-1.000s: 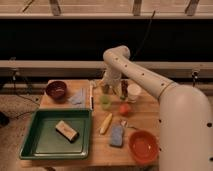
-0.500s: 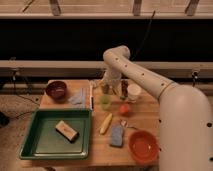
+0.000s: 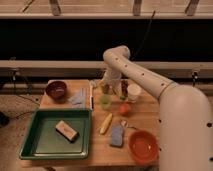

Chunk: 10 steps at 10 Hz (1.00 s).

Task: Wipe red bowl with sponge

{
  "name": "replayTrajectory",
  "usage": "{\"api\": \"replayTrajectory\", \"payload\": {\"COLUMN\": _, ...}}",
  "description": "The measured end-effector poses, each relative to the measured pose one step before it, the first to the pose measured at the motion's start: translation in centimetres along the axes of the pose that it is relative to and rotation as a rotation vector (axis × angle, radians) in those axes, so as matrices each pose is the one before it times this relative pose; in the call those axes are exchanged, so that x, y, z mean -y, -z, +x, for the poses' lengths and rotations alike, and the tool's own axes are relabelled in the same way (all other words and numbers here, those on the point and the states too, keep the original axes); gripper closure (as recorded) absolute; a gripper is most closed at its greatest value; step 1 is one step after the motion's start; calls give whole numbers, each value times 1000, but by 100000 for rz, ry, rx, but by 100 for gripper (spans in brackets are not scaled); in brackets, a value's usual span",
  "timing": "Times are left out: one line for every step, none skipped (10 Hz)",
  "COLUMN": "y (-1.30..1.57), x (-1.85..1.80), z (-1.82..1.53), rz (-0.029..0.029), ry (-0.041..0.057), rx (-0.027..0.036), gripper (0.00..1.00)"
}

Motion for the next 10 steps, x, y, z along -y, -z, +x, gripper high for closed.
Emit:
{"api": "replayTrajectory", "payload": {"y": 5, "x": -1, "z": 3, "rz": 10, "ry": -5, "rx": -4, "gripper": 20}}
{"api": "replayTrajectory", "payload": {"y": -4, "x": 0, "z": -2, "rz": -10, "ry": 3, "rx": 4, "gripper": 20}}
{"api": "replayTrajectory", "payload": {"y": -1, "x": 1, "z": -1, "rz": 1, "ry": 1, "rx": 3, "gripper": 20}}
{"api": "replayTrajectory", "payload": {"y": 1, "x": -1, "z": 0, "rz": -2, "ry": -1, "rx": 0, "gripper": 20}}
{"api": "replayTrajectory", "payload": {"y": 1, "x": -1, "z": 1, "rz": -1, "ry": -1, "rx": -3, "gripper": 20}}
{"api": "replayTrajectory", "payload": {"y": -2, "x": 0, "z": 0, "rz": 4, "ry": -2, "rx": 3, "gripper": 20}}
{"api": "replayTrajectory", "payload": {"y": 17, "x": 7, "z": 7, "rz": -17, "ry": -12, "rx": 29, "gripper": 20}}
{"api": "replayTrajectory", "payload": {"y": -21, "x": 7, "z": 57, "rz": -54, "ry": 51, "rx": 56, "gripper": 20}}
{"api": "replayTrajectory", "payload": {"y": -159, "x": -182, "z": -116, "rz": -1039, "ry": 1267, "rx": -429, "gripper": 20}}
{"api": "replayTrajectory", "payload": {"y": -168, "x": -350, "z": -685, "rz": -1111, "ry": 1760, "rx": -133, "gripper": 20}}
